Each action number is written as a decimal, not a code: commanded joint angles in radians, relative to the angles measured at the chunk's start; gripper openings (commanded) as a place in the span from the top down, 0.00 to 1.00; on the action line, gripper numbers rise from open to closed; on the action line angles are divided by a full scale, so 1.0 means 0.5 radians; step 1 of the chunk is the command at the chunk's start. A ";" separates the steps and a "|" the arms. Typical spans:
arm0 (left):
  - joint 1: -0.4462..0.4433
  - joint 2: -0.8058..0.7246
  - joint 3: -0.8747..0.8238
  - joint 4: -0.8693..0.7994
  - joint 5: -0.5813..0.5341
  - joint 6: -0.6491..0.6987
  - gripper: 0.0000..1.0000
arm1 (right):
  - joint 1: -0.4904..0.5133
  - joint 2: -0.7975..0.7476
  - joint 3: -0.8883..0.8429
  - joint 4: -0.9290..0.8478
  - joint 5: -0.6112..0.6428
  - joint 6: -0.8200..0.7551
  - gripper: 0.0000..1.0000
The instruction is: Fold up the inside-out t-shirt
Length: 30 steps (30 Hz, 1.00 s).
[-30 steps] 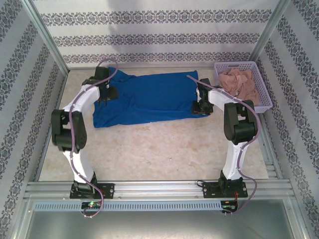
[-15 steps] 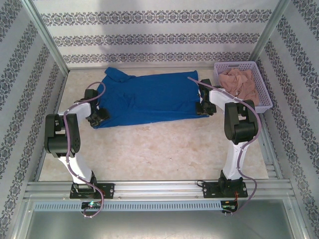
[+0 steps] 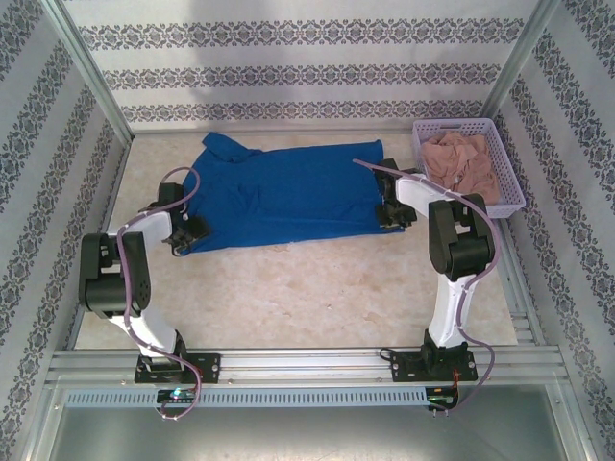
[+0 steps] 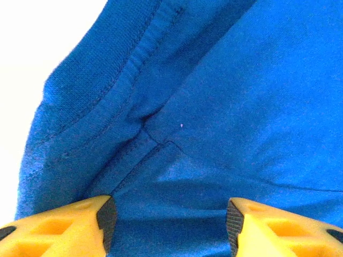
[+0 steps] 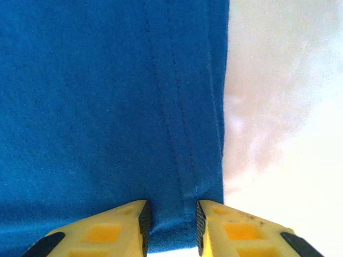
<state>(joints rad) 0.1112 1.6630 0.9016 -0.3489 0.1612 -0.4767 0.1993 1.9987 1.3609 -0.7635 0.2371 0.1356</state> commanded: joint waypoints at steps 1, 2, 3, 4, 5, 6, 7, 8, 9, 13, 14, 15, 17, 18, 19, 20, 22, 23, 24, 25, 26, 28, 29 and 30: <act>-0.002 -0.078 -0.196 -0.101 0.007 -0.085 0.41 | 0.027 -0.098 -0.166 -0.213 0.139 0.099 0.68; -0.001 -0.137 -0.251 -0.100 -0.017 -0.105 0.41 | 0.040 -0.141 -0.220 -0.210 0.130 0.121 0.68; -0.002 -0.206 -0.297 -0.090 -0.046 -0.125 0.41 | 0.045 -0.198 -0.264 -0.202 0.104 0.137 0.68; -0.003 -0.267 -0.322 -0.080 -0.068 -0.137 0.41 | 0.044 -0.249 -0.291 -0.182 0.065 0.146 0.68; -0.004 -0.326 -0.325 -0.072 -0.094 -0.150 0.40 | 0.044 -0.317 -0.313 -0.135 0.010 0.149 0.68; -0.009 -0.377 -0.317 -0.053 -0.100 -0.161 0.41 | 0.039 -0.389 -0.333 -0.063 -0.063 0.146 0.67; -0.017 -0.409 -0.298 -0.041 -0.098 -0.176 0.40 | 0.032 -0.439 -0.344 0.012 -0.135 0.153 0.65; -0.035 -0.436 -0.273 -0.023 -0.091 -0.196 0.40 | 0.025 -0.478 -0.348 0.101 -0.256 0.164 0.64; -0.055 -0.451 -0.250 -0.005 -0.079 -0.211 0.40 | 0.023 -0.486 -0.337 0.159 -0.363 0.173 0.63; -0.176 -0.437 -0.128 0.042 -0.019 -0.230 0.40 | 0.029 -0.341 -0.236 0.303 -0.696 0.290 0.62; -0.198 -0.409 -0.099 0.052 0.011 -0.220 0.40 | 0.027 -0.287 -0.209 0.331 -0.770 0.316 0.63; -0.211 -0.377 -0.076 0.063 0.033 -0.213 0.40 | 0.023 -0.246 -0.195 0.367 -0.823 0.346 0.63; -0.222 -0.283 -0.034 0.100 0.118 -0.206 0.40 | -0.008 -0.157 -0.148 0.420 -0.913 0.416 0.65; -0.222 -0.240 -0.014 0.112 0.156 -0.201 0.40 | -0.030 -0.119 -0.131 0.431 -0.950 0.448 0.66; -0.222 -0.191 0.003 0.133 0.205 -0.200 0.40 | -0.059 -0.086 -0.118 0.437 -0.987 0.481 0.68; -0.222 -0.144 0.021 0.142 0.236 -0.200 0.40 | -0.086 -0.067 -0.122 0.449 -1.017 0.506 0.69; -0.221 -0.064 0.052 0.126 0.267 -0.193 0.40 | -0.117 -0.055 -0.134 0.413 -1.013 0.520 0.71; -0.222 -0.035 0.060 0.109 0.270 -0.186 0.40 | -0.130 -0.065 -0.152 0.390 -1.043 0.511 0.72; -0.222 -0.018 0.055 0.096 0.263 -0.181 0.40 | -0.137 -0.088 -0.182 0.383 -1.062 0.520 0.73; -0.222 -0.011 0.041 0.088 0.259 -0.173 0.40 | -0.144 -0.116 -0.224 0.377 -1.079 0.532 0.74; -0.222 -0.013 0.020 0.077 0.257 -0.170 0.40 | -0.149 -0.145 -0.264 0.371 -1.091 0.542 0.75; -0.222 -0.034 -0.040 0.058 0.257 -0.177 0.41 | -0.143 -0.195 -0.336 0.354 -1.087 0.579 0.77; -0.222 -0.057 -0.092 0.063 0.274 -0.186 0.41 | -0.131 -0.227 -0.379 0.345 -1.062 0.590 0.78; -0.222 -0.081 -0.145 0.066 0.284 -0.193 0.41 | -0.113 -0.254 -0.412 0.328 -1.035 0.602 0.78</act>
<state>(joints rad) 0.0063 1.6527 0.8845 -0.2935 0.2798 -0.5663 0.1234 1.9110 1.2087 -0.5430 -0.2817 0.3969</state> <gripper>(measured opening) 0.592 0.224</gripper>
